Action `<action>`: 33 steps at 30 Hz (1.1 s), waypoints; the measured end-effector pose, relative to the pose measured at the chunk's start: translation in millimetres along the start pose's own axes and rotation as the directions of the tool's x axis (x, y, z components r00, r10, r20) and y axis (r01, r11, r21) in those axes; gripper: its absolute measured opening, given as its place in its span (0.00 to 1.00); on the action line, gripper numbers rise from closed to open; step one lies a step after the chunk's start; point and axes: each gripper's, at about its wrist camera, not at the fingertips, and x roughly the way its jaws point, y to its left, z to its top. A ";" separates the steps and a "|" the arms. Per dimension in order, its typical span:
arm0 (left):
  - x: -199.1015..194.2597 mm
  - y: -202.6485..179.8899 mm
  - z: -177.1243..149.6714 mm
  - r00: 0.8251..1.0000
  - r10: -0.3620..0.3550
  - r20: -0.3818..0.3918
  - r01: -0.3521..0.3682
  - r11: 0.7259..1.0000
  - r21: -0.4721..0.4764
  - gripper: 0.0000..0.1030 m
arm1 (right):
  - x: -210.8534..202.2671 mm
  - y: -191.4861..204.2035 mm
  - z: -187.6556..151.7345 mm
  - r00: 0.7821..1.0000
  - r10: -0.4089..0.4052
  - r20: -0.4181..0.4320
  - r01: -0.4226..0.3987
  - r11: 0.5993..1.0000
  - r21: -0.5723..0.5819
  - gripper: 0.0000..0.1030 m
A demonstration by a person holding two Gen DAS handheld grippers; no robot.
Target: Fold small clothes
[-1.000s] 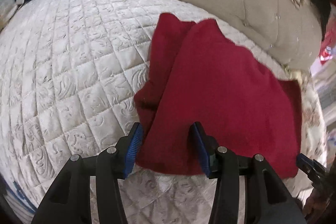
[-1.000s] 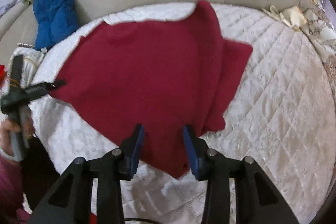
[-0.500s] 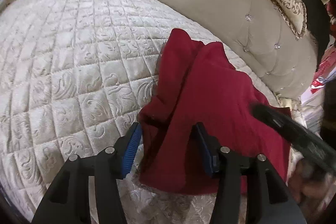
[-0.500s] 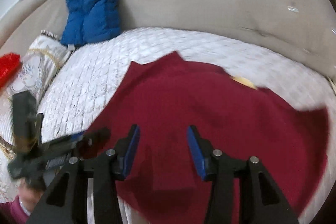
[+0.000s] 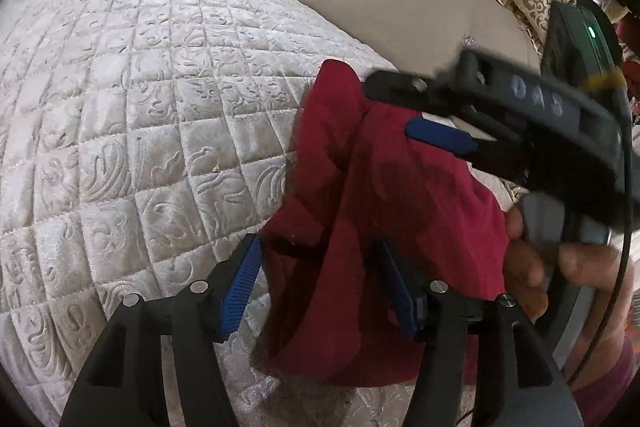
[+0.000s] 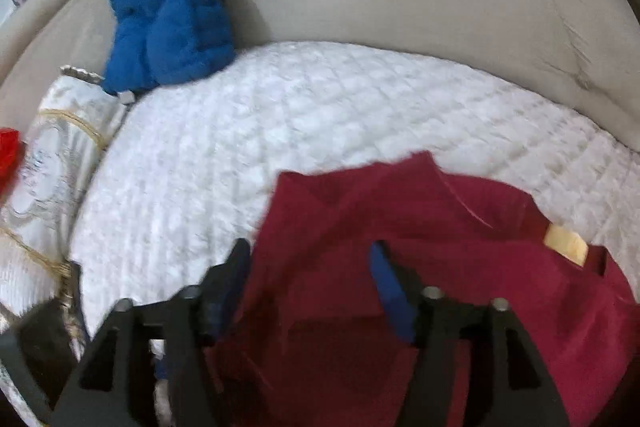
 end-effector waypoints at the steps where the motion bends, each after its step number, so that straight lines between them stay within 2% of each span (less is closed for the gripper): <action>1: 0.2 -0.2 0.2 1.000 -0.001 0.001 0.001 1.000 0.001 0.37 | 9.6 6.3 4.0 0.999 -0.014 -0.031 0.014 1.000 -0.011 0.73; 3: 0.5 0.2 1.2 1.000 -0.002 0.001 0.002 1.000 0.003 0.37 | 24.7 12.2 7.9 0.996 -0.048 -0.080 0.045 0.998 -0.031 0.75; 4: 0.0 1.5 1.2 1.000 -0.003 0.002 0.003 1.000 0.002 0.37 | 30.8 15.0 9.1 0.994 -0.077 -0.083 0.073 0.996 -0.044 0.76; 6: -1.2 3.8 1.0 1.000 -0.004 0.003 0.004 1.000 0.000 0.37 | 38.3 18.7 12.3 0.992 -0.091 -0.083 0.087 0.995 -0.049 0.85; 8: -1.6 5.6 0.9 1.000 -0.004 0.004 0.004 1.000 0.000 0.37 | 44.5 20.7 13.5 0.991 -0.104 -0.087 0.100 0.994 -0.049 0.88; 13: -4.0 2.6 0.0 1.000 0.000 0.007 0.000 1.000 0.006 0.37 | 47.2 24.7 12.3 0.988 -0.136 -0.069 0.131 0.989 -0.074 0.88; 14: -4.0 2.0 -0.1 1.000 0.001 0.007 -0.001 1.000 0.008 0.37 | 46.6 24.9 12.6 0.987 -0.144 -0.066 0.139 0.987 -0.078 0.86; 16: -4.1 1.0 -0.2 1.000 0.001 0.009 -0.001 1.000 0.011 0.37 | 43.9 24.4 11.8 0.982 -0.181 -0.058 0.175 0.980 -0.095 0.74; 18: -3.7 0.4 0.7 1.000 0.001 0.010 -0.001 1.000 0.013 0.38 | 38.4 20.6 12.4 0.981 -0.188 -0.050 0.181 0.977 -0.109 0.54; 19: -3.6 -0.4 0.9 1.000 0.002 0.012 -0.002 1.000 0.014 0.38 | 32.6 17.1 11.4 0.983 -0.178 -0.043 0.172 0.979 -0.110 0.47; 20: -3.3 -0.7 1.5 1.000 0.001 0.012 -0.001 1.000 0.016 0.38 | 27.6 13.9 10.7 0.987 -0.157 -0.042 0.152 0.983 -0.103 0.34; 21: -3.1 -1.4 1.9 1.000 0.001 0.014 -0.001 1.000 0.016 0.38 | 22.0 10.0 10.2 0.991 -0.125 -0.041 0.121 0.989 -0.088 0.26; 24: -1.6 -4.2 3.5 1.000 0.001 0.022 -0.001 1.000 0.015 0.39 | -2.1 -2.0 8.6 0.999 -0.045 -0.013 0.044 0.998 -0.033 0.20; 27: 0.9 -8.8 8.2 0.999 -0.011 0.034 0.010 1.000 0.027 0.39 | -24.1 -8.5 5.8 1.000 0.010 0.019 -0.010 1.000 -0.015 0.19; 28: 1.3 -10.6 8.8 0.999 -0.042 0.034 0.041 0.999 0.030 0.35 | -30.4 -9.6 4.8 1.000 0.017 0.024 -0.017 1.000 -0.017 0.19; 29: 1.3 -11.8 9.1 0.996 -0.079 0.028 0.078 0.997 0.028 0.24 | -36.9 -10.9 3.2 0.999 0.018 0.029 -0.017 1.000 -0.020 0.19; 31: -2.7 -14.9 9.0 0.990 -0.133 0.035 0.132 0.991 0.034 0.14 | -46.6 -13.8 0.6 0.999 0.014 0.039 -0.013 1.000 -0.016 0.18; 33: -12.3 -23.4 8.2 0.982 -0.179 0.064 0.173 0.981 0.086 0.10 | -52.5 -18.8 0.6 0.999 0.019 0.048 -0.019 1.000 0.002 0.19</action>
